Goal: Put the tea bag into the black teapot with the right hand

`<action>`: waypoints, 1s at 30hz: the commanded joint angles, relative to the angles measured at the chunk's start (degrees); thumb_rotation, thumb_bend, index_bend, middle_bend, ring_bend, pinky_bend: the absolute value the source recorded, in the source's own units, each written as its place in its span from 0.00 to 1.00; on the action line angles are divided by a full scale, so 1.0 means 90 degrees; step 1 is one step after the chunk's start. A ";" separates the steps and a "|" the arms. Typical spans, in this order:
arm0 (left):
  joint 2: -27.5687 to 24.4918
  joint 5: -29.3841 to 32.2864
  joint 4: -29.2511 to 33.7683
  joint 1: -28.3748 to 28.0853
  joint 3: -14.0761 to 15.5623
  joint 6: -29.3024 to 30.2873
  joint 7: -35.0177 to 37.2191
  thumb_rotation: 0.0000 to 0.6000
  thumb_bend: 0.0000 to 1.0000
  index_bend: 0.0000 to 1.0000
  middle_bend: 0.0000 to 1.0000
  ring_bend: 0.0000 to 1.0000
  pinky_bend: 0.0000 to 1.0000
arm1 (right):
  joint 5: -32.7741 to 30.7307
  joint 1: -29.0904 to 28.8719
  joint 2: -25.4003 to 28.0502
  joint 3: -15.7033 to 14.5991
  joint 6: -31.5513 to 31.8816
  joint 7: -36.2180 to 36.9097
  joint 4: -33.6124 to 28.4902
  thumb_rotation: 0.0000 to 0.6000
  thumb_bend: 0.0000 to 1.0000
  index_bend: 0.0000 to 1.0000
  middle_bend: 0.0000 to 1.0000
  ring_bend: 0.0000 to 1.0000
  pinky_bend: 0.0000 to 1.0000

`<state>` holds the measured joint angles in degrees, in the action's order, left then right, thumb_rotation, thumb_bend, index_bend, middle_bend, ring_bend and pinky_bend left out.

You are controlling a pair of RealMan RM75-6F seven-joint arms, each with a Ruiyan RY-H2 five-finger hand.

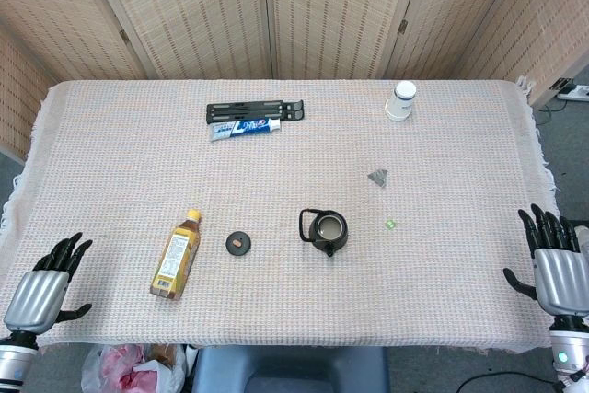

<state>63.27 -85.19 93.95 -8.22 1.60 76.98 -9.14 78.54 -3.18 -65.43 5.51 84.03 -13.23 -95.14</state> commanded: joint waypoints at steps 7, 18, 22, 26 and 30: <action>0.0016 -0.0060 0.0015 0.0009 0.0019 0.0036 -0.0035 1.00 0.06 0.00 0.00 0.00 0.25 | -0.0038 -0.0028 0.0021 -0.0001 -0.0067 0.0019 -0.0008 1.00 0.14 0.00 0.00 0.00 0.00; -0.0122 0.0021 0.0003 0.0004 -0.0030 0.0009 0.0310 1.00 0.06 0.00 0.00 0.00 0.25 | 0.0336 -0.0791 0.0185 -0.0081 -0.1275 0.0337 0.0051 1.00 0.18 0.16 0.00 0.00 0.00; -0.0148 -0.0095 0.0066 0.0036 0.0023 0.0073 0.0320 1.00 0.06 0.00 0.00 0.00 0.25 | 0.0397 -0.1243 0.0143 -0.0003 -0.1838 0.0373 0.0198 1.00 0.19 0.25 0.00 0.00 0.00; -0.0164 -0.0206 0.0067 0.0073 0.0057 0.0166 0.0354 1.00 0.06 0.00 0.00 0.00 0.25 | 0.0185 -0.1606 -0.0052 0.0099 -0.2298 0.0156 0.0340 1.00 0.20 0.30 0.00 0.00 0.00; -0.0216 -0.0296 0.0064 0.0093 0.0094 0.0206 0.0474 1.00 0.06 0.00 0.00 0.00 0.25 | -0.0090 -0.1927 -0.0456 0.0216 -0.2614 -0.0076 0.0638 1.00 0.21 0.32 0.00 0.00 0.00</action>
<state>61.44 -87.72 94.53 -7.43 2.36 78.74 -5.02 78.90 -19.52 -68.06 6.82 61.71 -12.87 -90.68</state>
